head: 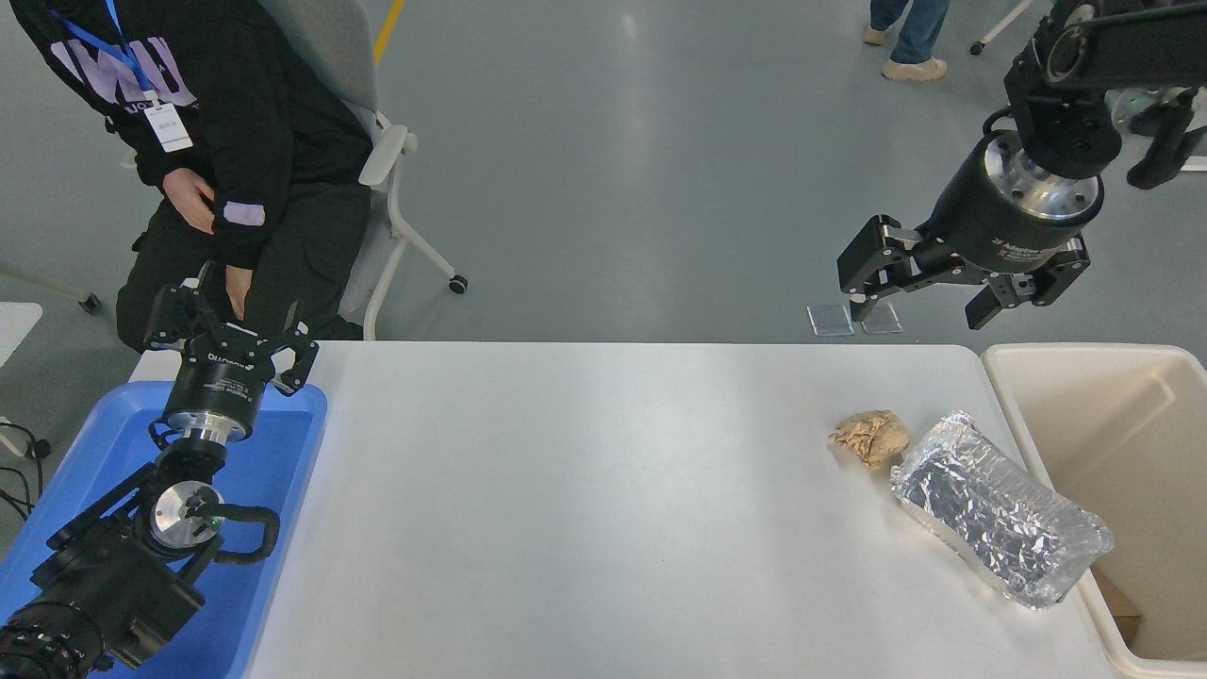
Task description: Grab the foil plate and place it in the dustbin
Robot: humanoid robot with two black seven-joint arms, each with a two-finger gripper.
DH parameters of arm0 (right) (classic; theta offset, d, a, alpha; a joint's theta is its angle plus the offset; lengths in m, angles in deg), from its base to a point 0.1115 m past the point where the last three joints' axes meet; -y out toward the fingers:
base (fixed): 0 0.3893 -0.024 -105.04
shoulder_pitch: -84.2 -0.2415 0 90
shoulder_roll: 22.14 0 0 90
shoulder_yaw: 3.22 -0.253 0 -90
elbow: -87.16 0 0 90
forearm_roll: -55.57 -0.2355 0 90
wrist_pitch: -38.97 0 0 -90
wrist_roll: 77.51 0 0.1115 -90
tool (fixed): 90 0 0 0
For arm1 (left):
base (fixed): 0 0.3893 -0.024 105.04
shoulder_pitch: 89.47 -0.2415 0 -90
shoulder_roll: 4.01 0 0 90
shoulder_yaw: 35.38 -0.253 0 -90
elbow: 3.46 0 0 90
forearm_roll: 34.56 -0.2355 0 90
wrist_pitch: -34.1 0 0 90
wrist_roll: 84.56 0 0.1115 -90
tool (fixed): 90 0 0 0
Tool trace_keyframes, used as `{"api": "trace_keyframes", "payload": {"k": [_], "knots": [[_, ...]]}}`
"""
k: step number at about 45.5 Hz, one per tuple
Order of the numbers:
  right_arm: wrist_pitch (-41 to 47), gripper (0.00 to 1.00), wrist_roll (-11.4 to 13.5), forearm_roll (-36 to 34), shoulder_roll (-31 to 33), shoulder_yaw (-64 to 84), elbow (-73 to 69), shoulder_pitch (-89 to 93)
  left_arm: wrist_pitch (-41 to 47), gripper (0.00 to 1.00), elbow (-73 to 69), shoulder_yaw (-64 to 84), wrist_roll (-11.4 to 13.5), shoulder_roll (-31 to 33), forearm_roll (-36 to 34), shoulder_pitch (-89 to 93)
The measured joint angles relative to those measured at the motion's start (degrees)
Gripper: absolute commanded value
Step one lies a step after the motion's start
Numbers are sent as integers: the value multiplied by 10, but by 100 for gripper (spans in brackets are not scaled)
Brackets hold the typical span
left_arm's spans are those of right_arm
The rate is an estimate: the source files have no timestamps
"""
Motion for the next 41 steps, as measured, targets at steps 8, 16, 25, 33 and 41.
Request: {"api": "trace_keyframes", "payload": {"k": [8, 16, 25, 33, 41], "knots": [[0, 100, 0, 0, 0, 0, 0, 1, 0, 99, 0, 0, 0, 0, 0, 0], [0, 100, 0, 0, 0, 0, 0, 3, 1, 99, 0, 0, 0, 0, 0, 0], [0, 100, 0, 0, 0, 0, 0, 3, 1, 99, 0, 0, 0, 0, 0, 0], [0, 100, 0, 0, 1, 0, 0, 2, 1, 99, 0, 0, 0, 0, 1, 0], [0, 100, 0, 0, 1, 0, 0, 2, 1, 99, 0, 0, 0, 0, 1, 0]]}}
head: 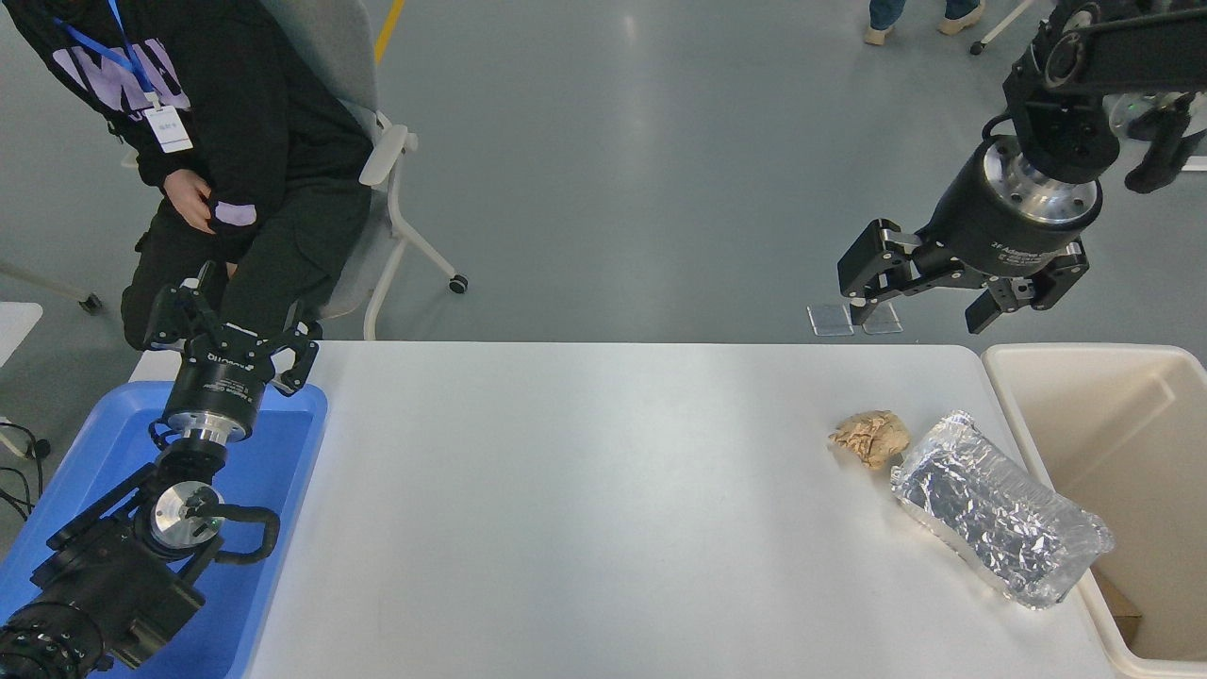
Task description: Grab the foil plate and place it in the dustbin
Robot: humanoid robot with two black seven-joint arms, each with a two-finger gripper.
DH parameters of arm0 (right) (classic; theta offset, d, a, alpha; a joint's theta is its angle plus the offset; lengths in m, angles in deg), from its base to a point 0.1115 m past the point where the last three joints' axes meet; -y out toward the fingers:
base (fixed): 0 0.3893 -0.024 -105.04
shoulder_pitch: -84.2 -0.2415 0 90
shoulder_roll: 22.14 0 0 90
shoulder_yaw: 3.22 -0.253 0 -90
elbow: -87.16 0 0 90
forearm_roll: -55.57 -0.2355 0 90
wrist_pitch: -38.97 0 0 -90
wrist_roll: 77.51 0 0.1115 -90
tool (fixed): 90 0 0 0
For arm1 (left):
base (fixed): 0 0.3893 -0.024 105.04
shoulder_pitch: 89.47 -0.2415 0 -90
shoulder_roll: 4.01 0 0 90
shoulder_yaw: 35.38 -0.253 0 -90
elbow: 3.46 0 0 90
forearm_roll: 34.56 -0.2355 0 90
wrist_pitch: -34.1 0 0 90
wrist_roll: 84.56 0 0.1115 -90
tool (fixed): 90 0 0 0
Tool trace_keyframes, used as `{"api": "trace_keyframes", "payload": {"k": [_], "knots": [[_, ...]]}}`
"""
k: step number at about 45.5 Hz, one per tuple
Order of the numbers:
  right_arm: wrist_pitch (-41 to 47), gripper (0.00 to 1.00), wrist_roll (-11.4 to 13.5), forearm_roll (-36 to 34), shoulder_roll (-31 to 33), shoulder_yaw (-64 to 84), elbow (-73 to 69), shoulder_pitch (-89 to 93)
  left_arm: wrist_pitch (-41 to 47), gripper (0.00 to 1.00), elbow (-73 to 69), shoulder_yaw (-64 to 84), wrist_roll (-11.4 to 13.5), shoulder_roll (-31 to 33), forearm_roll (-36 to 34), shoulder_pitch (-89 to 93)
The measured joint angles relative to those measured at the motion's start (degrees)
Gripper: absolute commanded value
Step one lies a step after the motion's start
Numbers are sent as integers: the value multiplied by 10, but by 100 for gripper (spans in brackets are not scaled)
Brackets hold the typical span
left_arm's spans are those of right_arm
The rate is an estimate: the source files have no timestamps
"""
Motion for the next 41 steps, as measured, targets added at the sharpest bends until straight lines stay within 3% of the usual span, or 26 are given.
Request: {"api": "trace_keyframes", "payload": {"k": [41], "knots": [[0, 100, 0, -6, 20, 5, 0, 37, 1, 99, 0, 0, 0, 0, 0, -1]]}}
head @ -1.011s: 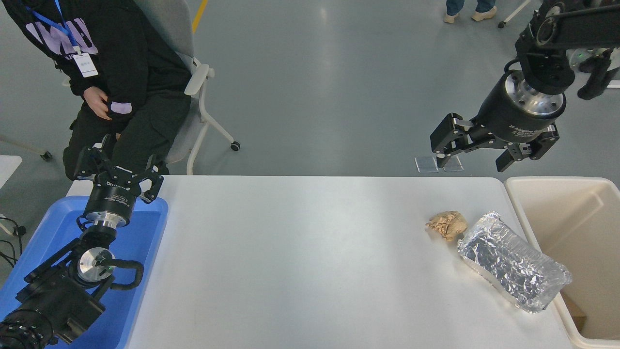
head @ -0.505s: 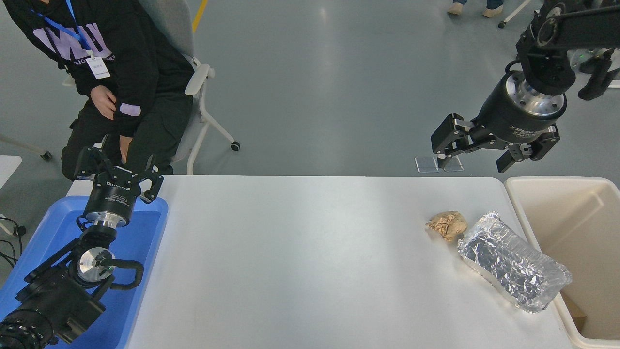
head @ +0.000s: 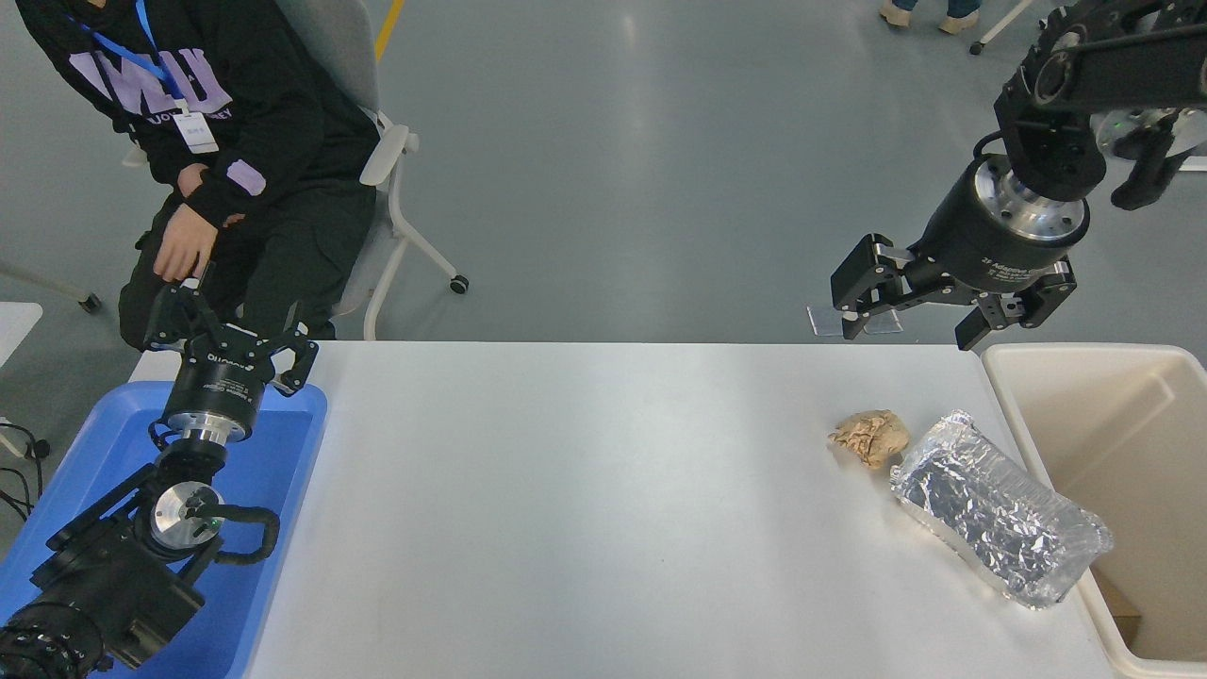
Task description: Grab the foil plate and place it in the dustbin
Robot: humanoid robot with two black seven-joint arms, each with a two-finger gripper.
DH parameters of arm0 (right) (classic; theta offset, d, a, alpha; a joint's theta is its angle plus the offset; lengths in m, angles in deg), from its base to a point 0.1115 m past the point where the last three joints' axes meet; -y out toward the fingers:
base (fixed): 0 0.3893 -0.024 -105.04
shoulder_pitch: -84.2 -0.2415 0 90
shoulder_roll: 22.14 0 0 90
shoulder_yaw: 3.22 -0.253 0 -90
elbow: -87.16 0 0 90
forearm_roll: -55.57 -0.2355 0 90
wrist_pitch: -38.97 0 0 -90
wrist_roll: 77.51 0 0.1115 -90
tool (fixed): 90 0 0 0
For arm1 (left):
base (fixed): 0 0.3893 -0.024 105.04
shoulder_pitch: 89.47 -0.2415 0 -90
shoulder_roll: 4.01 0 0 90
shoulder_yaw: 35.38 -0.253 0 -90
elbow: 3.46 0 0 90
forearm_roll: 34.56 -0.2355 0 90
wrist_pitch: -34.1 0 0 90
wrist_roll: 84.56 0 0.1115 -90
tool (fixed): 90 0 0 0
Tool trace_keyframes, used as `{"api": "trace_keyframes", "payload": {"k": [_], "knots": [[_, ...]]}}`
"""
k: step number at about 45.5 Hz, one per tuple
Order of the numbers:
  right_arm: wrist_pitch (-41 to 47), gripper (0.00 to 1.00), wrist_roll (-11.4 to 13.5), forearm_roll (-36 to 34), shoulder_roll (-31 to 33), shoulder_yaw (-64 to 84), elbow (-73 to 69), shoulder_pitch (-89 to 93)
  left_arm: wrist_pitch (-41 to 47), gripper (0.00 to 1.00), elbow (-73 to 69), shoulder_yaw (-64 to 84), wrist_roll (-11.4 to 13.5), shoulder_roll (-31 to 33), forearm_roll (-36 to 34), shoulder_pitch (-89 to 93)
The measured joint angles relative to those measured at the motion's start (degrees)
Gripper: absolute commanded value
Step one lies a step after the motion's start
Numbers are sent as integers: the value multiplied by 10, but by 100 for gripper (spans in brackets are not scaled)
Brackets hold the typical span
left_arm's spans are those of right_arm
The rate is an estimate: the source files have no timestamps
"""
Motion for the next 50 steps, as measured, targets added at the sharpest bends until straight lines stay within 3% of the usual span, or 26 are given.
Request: {"api": "trace_keyframes", "payload": {"k": [14, 28, 50], "knots": [[-13, 100, 0, 20, 78, 52, 1, 57, 0, 99, 0, 0, 0, 0, 0, 0], [-164, 100, 1, 28, 178, 67, 4, 164, 0, 99, 0, 0, 0, 0, 0, 0], [-281, 100, 1, 33, 216, -44, 141, 427, 0, 99, 0, 0, 0, 0, 0, 1]]}}
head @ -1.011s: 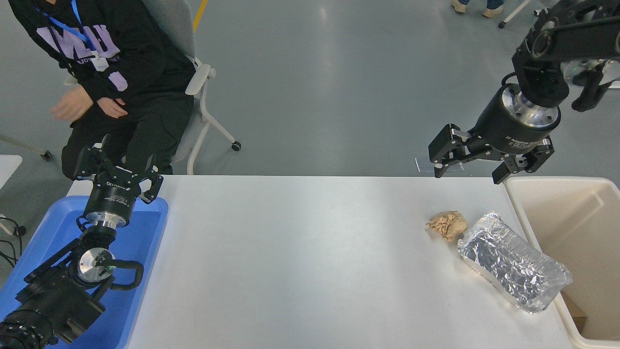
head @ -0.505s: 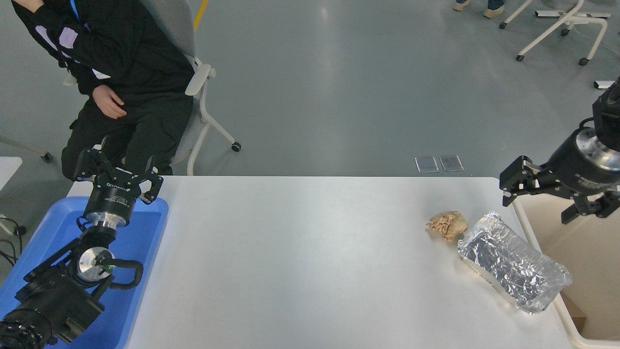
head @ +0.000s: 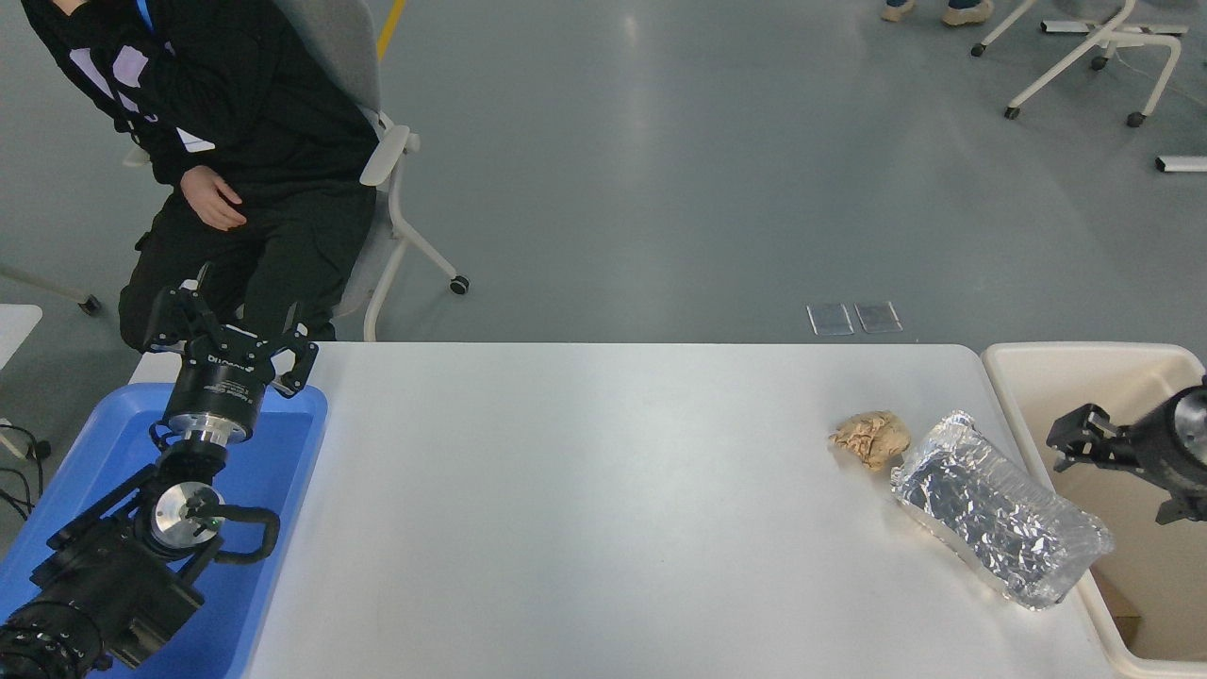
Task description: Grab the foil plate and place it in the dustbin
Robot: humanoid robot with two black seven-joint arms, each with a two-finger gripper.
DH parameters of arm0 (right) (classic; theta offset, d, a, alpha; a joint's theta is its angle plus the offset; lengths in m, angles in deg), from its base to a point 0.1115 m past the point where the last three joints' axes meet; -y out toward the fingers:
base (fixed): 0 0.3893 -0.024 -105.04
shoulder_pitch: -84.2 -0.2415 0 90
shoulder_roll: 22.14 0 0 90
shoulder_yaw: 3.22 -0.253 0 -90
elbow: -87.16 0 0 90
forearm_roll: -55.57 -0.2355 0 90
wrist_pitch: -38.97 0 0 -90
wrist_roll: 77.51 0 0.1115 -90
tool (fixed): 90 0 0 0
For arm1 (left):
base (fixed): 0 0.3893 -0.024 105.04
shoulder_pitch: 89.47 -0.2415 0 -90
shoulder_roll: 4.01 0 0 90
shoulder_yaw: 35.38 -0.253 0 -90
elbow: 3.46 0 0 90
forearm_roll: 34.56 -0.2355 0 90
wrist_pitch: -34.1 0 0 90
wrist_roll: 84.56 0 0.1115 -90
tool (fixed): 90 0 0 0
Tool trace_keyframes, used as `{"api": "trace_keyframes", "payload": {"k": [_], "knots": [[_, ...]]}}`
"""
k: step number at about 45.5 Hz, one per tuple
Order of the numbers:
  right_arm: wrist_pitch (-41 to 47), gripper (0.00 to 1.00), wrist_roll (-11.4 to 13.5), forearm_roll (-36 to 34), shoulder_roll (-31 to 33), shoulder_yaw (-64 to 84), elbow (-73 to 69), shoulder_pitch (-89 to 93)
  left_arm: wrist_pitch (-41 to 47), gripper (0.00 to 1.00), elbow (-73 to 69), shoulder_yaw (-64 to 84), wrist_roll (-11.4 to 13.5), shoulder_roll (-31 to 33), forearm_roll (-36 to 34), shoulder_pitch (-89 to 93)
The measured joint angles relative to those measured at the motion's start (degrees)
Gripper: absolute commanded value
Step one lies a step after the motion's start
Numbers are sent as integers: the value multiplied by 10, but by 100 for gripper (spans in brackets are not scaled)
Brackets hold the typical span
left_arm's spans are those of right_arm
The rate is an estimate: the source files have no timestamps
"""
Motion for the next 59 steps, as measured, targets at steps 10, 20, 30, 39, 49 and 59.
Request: {"api": "trace_keyframes", "payload": {"k": [10, 20, 30, 39, 49, 59], "knots": [[-32, 100, 0, 33, 2, -57, 49, 87, 0, 99, 0, 0, 0, 0, 0, 0], [-47, 100, 0, 50, 2, -98, 79, 144, -1, 99, 0, 0, 0, 0, 0, 0], [-63, 99, 0, 53, 2, -131, 99, 186, -1, 99, 0, 0, 0, 0, 0, 0], [-73, 90, 0, 51, 1, -153, 110, 209, -1, 99, 0, 0, 0, 0, 0, 0], [-84, 67, 1, 49, -4, -183, 125, 240, -1, 99, 0, 0, 0, 0, 0, 0], [-94, 53, 2, 48, -6, -203, 139, 263, -1, 99, 0, 0, 0, 0, 0, 0]]}}
